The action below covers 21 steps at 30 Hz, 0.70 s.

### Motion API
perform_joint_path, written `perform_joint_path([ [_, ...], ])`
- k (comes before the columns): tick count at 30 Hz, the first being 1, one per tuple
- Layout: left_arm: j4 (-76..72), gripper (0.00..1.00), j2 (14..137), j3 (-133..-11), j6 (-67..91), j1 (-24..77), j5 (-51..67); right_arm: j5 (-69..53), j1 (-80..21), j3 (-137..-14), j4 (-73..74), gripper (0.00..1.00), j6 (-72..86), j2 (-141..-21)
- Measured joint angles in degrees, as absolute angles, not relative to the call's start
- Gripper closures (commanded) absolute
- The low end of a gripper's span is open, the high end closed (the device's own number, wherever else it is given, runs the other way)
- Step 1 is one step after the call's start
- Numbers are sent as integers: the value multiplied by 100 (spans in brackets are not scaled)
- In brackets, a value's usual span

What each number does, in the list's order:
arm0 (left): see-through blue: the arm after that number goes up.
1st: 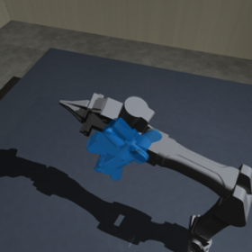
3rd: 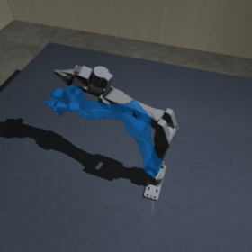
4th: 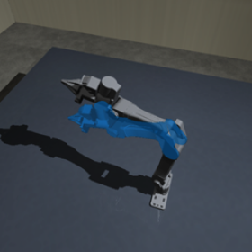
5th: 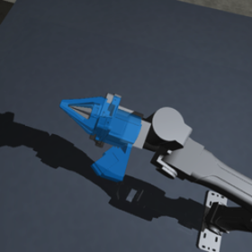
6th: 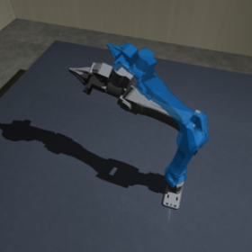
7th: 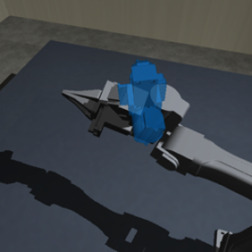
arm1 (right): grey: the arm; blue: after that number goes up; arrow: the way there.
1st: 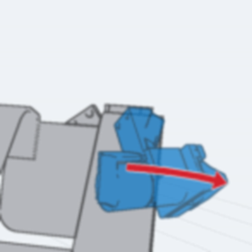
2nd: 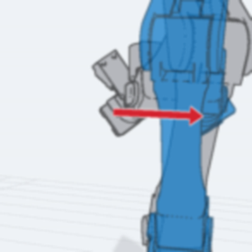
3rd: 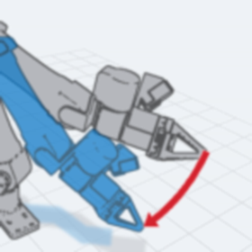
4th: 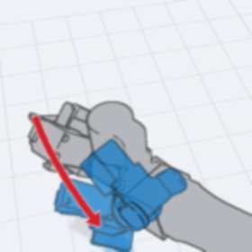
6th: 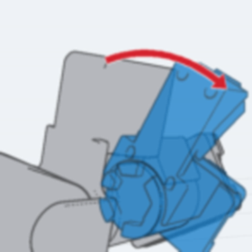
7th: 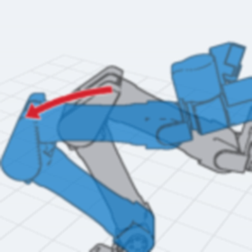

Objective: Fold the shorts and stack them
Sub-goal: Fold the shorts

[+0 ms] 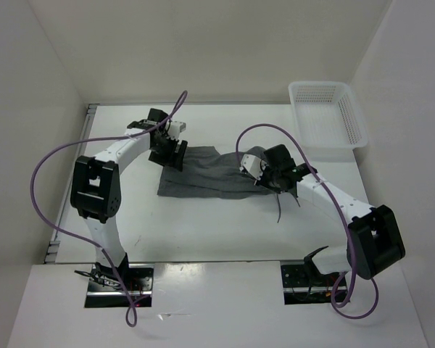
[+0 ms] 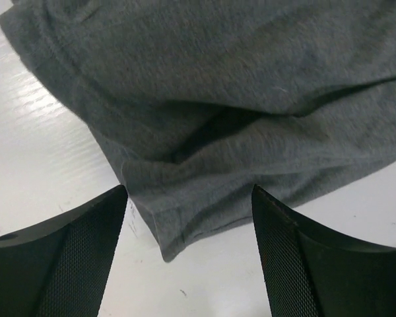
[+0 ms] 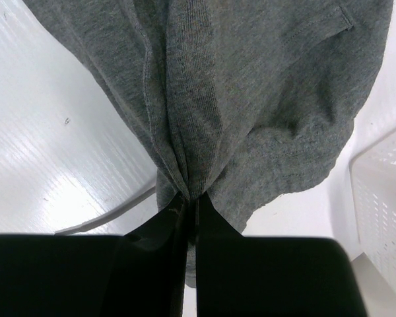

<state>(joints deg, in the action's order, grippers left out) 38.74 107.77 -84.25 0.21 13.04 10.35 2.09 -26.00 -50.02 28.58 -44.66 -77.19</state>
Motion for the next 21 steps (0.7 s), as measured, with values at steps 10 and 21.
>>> perform_joint_path([
  [10, 3837, 21, 11452, -8680, 21, 1286, 1212, 189, -2600, -4967, 2851, 96, -4466, -7719],
  [21, 3839, 97, 11220, -8519, 10, 1286, 1490, 152, -2600, -4910, 2849, 96, -4469, -7719],
])
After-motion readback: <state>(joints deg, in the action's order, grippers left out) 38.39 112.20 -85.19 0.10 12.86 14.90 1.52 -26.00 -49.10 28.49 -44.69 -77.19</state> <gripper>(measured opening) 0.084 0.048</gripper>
